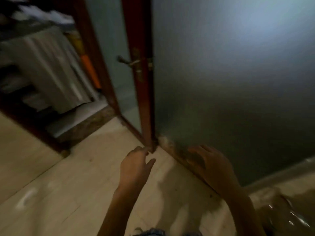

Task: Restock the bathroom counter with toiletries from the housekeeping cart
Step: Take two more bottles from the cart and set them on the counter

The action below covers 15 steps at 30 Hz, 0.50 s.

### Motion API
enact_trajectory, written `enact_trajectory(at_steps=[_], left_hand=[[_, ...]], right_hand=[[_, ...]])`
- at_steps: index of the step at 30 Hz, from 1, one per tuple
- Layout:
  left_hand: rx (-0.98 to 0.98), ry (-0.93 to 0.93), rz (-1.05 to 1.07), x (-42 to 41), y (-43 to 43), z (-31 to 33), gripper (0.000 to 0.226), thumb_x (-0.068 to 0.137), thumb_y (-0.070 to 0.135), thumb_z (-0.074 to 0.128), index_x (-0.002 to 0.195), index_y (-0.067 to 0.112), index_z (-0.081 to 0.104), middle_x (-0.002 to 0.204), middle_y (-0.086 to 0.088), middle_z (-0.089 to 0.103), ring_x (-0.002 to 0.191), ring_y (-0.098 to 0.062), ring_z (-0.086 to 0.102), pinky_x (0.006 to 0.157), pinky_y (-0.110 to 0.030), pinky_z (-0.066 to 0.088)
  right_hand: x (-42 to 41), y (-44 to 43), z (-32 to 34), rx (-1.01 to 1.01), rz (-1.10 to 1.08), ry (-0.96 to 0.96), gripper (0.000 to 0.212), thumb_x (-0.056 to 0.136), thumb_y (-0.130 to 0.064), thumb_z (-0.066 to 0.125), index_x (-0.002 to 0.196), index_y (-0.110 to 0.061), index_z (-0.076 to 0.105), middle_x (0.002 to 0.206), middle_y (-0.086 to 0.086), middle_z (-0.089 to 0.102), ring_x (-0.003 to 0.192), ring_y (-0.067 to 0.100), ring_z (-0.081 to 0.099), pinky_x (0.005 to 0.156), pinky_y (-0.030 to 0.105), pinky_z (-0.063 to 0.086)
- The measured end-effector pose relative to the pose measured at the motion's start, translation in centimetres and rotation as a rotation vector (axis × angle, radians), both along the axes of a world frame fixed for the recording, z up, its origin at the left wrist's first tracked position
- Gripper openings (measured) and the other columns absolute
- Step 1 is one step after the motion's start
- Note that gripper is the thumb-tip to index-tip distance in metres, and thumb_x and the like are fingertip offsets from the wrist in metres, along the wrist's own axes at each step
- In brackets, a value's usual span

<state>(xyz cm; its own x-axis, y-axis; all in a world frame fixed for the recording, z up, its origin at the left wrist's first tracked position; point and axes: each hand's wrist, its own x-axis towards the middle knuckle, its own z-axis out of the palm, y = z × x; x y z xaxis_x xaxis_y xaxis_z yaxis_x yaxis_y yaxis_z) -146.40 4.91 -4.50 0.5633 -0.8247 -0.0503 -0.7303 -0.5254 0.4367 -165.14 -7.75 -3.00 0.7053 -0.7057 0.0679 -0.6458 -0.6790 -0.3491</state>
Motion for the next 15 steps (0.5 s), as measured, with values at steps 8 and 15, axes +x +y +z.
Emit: enact_trajectory(at_steps=[8,15], left_hand=[[0.015,-0.057,0.375,10.0,13.0,0.4,0.042,0.091,0.046,0.058,0.131,0.035,0.053,0.118,0.013,0.061,0.106,-0.007,0.058,0.081,-0.022,0.045],[0.02,-0.019,0.572,14.1,20.1,-0.5,0.043,0.09,0.045,0.059,0.132,0.034,0.052,0.118,0.014,0.061,0.106,-0.004,0.057,0.081,-0.019,0.043]], right_hand=[[16.5,5.9,0.5,0.1,0.372,-0.061,0.029,0.09,-0.043,0.056,0.117,-0.033,0.061,0.111,-0.015,0.061,0.098,0.005,0.057,0.081,0.023,0.045],[25.8,10.9,0.6,0.157,0.633,0.124,0.032,0.094,-0.039,0.054,0.126,-0.033,0.054,0.119,-0.018,0.057,0.108,0.003,0.054,0.088,0.024,0.045]])
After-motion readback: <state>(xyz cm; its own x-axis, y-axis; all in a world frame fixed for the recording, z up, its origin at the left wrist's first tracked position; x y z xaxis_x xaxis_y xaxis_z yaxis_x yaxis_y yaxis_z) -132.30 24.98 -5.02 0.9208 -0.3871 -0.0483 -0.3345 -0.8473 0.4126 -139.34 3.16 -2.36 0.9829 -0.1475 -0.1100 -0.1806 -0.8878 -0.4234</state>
